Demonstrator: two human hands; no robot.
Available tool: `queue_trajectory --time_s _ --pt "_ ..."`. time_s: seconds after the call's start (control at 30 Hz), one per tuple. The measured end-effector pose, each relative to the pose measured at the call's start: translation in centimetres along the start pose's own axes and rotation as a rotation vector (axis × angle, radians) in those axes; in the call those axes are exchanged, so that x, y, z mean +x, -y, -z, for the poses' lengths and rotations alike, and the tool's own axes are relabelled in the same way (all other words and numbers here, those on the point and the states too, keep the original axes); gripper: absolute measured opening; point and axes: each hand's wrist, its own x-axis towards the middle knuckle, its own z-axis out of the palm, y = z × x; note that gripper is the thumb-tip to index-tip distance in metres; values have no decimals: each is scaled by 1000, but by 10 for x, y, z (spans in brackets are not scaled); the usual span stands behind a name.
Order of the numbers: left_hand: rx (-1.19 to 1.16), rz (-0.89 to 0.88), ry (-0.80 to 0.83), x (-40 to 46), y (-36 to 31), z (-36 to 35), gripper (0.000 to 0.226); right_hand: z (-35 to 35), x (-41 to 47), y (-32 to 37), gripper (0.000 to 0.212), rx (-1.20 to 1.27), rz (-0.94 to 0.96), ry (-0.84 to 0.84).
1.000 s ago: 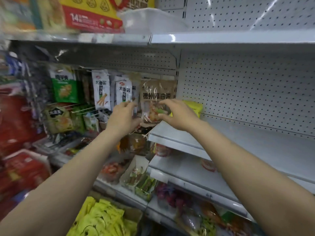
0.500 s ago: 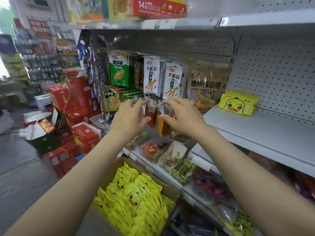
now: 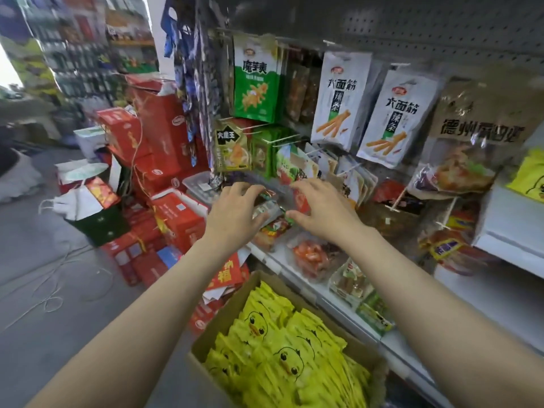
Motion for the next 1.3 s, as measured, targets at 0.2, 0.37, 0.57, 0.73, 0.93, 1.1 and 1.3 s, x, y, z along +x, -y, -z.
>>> queue_trajectory --time_s 0.2,0.37,0.57,0.73,0.93,1.1,1.3 --pt "-109 12 220 19 72 -76 58 -94 49 -7 60 9 -153 182" --pt "-214 43 465 -1 105 -153 59 -187 43 -22 62 64 -248 407" --pt "-321 126 875 -53 119 -236 59 -283 9 -42 65 185 -345 673" --pt "-418 264 1111 -117 135 -297 56 -361 -21 -56 55 301 -483 819" --pt "-430 324 1241 -168 155 -345 68 -421 -27 -60 63 369 -552 824" --pt "-297 191 1232 -178 157 -373 69 -448 -26 -54 66 331 -584 780" --pt "-122 109 1153 -173 160 -378 43 -465 -24 -44 44 270 -649 689"
